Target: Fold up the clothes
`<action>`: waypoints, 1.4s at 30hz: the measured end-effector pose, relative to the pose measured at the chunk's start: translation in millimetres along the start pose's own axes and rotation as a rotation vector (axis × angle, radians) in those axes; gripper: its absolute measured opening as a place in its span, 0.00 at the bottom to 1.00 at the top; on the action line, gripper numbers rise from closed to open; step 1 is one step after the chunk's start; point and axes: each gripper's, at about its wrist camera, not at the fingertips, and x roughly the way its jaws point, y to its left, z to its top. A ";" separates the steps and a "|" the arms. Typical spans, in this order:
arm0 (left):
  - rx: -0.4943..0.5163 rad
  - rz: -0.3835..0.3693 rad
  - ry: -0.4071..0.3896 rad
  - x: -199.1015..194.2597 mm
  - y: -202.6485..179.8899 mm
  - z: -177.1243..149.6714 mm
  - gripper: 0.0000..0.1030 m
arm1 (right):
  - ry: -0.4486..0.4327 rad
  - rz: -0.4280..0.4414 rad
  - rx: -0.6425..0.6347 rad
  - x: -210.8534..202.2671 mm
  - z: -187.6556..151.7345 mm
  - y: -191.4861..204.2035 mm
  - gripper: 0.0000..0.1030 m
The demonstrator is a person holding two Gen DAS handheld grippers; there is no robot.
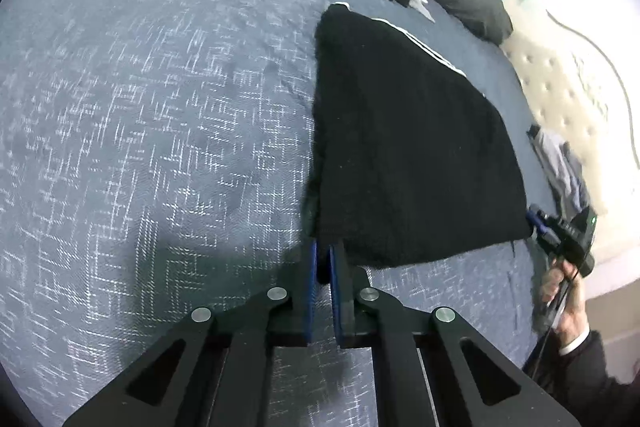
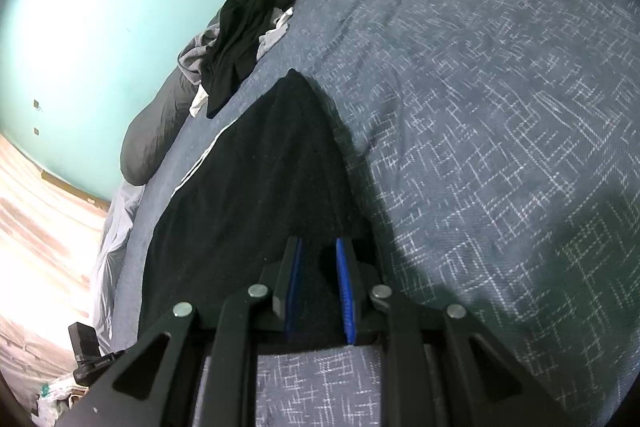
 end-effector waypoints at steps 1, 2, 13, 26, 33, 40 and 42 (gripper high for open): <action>0.009 0.004 0.004 0.4 -1.1 0.5 0.06 | 0.001 0.000 0.000 -0.1 -0.1 0.0 0.16; 0.018 0.009 0.007 0.8 -2.3 1.0 0.06 | 0.000 0.001 0.002 -0.3 0.0 0.0 0.16; 0.016 0.036 0.032 -13.9 -9.1 1.4 0.07 | 0.001 0.020 0.029 -1.2 0.8 -2.1 0.17; 0.043 0.088 0.072 2.7 -16.8 -4.6 0.23 | -0.002 0.042 0.049 -3.5 0.6 -4.4 0.17; 0.141 0.176 0.091 15.1 -21.3 -6.9 0.14 | -0.001 0.038 0.042 -2.5 0.9 -1.9 0.17; 0.271 0.251 0.098 10.1 -36.0 -11.9 0.05 | 0.000 0.044 0.050 -1.9 2.0 -3.4 0.17; 0.275 0.266 0.099 7.6 -33.6 -12.6 0.02 | 0.001 0.047 0.053 -2.0 2.2 -3.9 0.17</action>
